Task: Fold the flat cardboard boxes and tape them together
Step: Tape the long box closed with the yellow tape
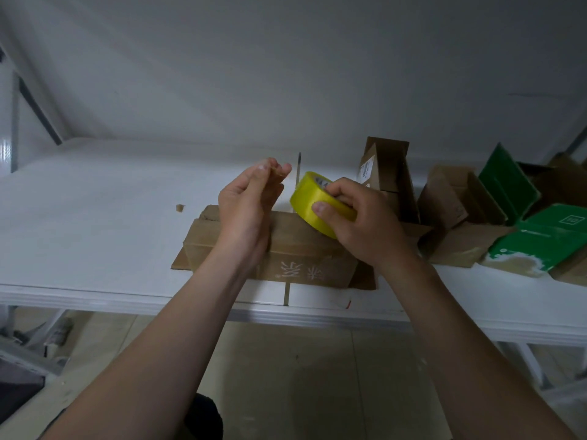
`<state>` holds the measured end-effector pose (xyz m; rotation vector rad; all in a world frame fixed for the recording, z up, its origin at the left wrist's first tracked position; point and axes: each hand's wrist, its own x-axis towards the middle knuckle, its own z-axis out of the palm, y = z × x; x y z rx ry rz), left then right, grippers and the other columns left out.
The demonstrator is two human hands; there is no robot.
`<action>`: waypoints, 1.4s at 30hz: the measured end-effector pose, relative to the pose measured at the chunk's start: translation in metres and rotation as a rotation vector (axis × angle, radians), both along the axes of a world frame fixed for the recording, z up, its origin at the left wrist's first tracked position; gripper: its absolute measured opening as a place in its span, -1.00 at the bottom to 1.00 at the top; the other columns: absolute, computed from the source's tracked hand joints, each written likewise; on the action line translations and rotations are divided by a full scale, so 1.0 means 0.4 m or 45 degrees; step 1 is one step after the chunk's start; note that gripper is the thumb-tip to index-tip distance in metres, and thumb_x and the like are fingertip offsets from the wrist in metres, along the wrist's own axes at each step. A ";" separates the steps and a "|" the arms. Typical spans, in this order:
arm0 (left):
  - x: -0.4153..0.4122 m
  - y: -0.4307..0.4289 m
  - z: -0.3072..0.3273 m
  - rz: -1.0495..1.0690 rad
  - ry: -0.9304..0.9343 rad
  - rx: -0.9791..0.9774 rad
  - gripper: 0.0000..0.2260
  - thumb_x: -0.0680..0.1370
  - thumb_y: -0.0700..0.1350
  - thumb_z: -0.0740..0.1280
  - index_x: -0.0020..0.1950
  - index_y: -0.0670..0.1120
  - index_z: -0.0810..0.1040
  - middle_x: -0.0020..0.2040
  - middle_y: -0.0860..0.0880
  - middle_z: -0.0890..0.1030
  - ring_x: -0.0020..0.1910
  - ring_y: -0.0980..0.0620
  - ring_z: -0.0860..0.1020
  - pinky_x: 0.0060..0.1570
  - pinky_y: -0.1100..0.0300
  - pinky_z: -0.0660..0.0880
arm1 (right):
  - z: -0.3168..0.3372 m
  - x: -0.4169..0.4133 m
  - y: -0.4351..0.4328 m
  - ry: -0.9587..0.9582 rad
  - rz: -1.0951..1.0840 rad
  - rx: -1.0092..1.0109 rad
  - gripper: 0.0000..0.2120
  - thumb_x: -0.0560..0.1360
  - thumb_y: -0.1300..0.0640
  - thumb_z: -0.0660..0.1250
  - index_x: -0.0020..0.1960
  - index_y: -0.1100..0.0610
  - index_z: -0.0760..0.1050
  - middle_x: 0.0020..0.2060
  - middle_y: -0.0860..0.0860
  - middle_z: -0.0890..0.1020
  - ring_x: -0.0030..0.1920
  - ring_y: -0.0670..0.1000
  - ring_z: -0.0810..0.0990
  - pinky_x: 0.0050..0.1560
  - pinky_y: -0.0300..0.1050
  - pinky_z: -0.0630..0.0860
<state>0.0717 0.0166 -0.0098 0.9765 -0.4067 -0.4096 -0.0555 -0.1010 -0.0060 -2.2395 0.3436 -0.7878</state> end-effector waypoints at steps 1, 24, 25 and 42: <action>-0.003 0.005 0.009 -0.016 0.004 -0.033 -0.79 0.69 -0.20 0.21 -0.06 -0.12 0.59 -0.18 0.03 0.64 0.12 -0.13 0.66 0.25 0.04 0.52 | 0.001 0.001 0.000 0.014 -0.013 0.005 -0.83 0.56 -0.06 0.39 -0.02 0.04 0.55 -0.17 -0.07 0.67 -0.13 -0.09 0.62 -0.24 -0.14 0.49; 0.003 0.014 -0.002 0.025 -0.435 0.096 -0.58 0.61 -0.39 0.31 0.39 -0.08 0.31 -0.03 -0.09 0.74 0.12 -0.10 0.68 0.21 0.00 0.57 | 0.000 -0.005 -0.006 0.361 -0.006 -0.160 -0.61 0.35 -0.42 0.31 0.13 -0.34 0.41 0.16 -0.15 0.58 0.25 0.16 0.47 0.21 0.20 0.48; 0.004 0.015 0.001 0.027 -0.384 0.051 -0.59 0.61 -0.38 0.30 0.38 -0.05 0.32 -0.02 -0.10 0.74 0.13 -0.11 0.67 0.19 -0.04 0.59 | -0.002 -0.009 -0.013 0.394 -0.015 -0.173 -0.57 0.36 -0.43 0.29 0.17 -0.35 0.40 0.21 -0.12 0.56 0.28 0.16 0.43 0.25 0.23 0.45; -0.015 0.007 -0.009 0.000 -0.197 0.027 -0.43 0.57 -0.39 0.33 0.43 0.06 0.22 0.10 -0.14 0.67 -0.04 0.00 0.63 -0.01 0.13 0.59 | 0.011 0.009 0.043 0.282 -0.483 -0.507 -0.57 0.49 -0.25 0.41 0.22 0.01 0.61 0.18 0.04 0.64 0.19 -0.03 0.22 0.25 0.12 0.22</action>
